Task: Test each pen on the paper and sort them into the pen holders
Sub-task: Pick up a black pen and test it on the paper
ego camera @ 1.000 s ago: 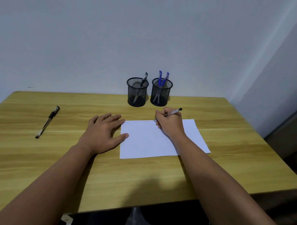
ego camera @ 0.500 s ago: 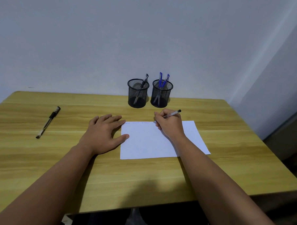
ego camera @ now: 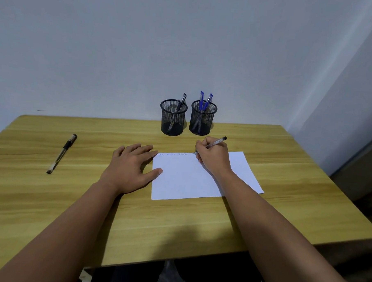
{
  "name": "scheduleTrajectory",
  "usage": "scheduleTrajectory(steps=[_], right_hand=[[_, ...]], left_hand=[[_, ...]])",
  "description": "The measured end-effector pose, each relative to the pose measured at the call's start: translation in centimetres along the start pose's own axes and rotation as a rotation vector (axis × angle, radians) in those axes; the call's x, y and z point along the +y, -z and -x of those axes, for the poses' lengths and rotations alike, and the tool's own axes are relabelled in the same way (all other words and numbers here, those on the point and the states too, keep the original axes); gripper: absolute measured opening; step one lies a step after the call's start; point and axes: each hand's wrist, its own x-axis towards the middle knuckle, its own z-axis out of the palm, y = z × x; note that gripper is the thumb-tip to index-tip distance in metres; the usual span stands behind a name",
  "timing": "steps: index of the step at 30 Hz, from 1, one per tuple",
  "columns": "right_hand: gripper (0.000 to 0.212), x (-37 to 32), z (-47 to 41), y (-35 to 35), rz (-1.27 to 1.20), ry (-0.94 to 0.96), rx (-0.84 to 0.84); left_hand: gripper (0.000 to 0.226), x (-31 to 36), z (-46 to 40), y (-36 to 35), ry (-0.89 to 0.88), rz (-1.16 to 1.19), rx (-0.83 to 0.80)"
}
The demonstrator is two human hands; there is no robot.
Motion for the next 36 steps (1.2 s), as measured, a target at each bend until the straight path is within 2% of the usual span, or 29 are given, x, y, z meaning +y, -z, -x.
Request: scheduleTrajectory(steps=[6,10,15,21,27,30,36], right_hand=[[0.039,-0.4,0.2,0.1,-0.068,-0.044,0.029],[0.055,-1.1,0.2,0.5,-0.219,-0.047,0.078],[0.055,-0.8,0.3,0.3,-0.111,-0.020,0.065],[0.039,-0.1,0.0,0.3,-0.047,-0.036,0.025],[0.040,0.4,-0.5,0.1,-0.032,-0.016,0.003],[0.047,0.5,-0.6,0.1,0.004,-0.007,0.007],[0.038,0.2,-0.2,0.2,0.015,-0.001,0.004]], left_hand=[[0.074,0.0,0.0,0.0,0.000,0.000,0.004],[0.075,0.1,0.0,0.0,0.004,0.001,0.004],[0.075,0.0,0.0,0.0,0.005,0.000,0.003],[0.074,-0.1,0.0,0.0,-0.002,-0.007,0.001],[0.073,0.0,0.0,0.1,0.000,0.001,0.006],[0.074,0.0,0.0,0.0,0.000,-0.005,0.003],[0.074,0.1,0.0,0.1,0.006,0.002,-0.003]])
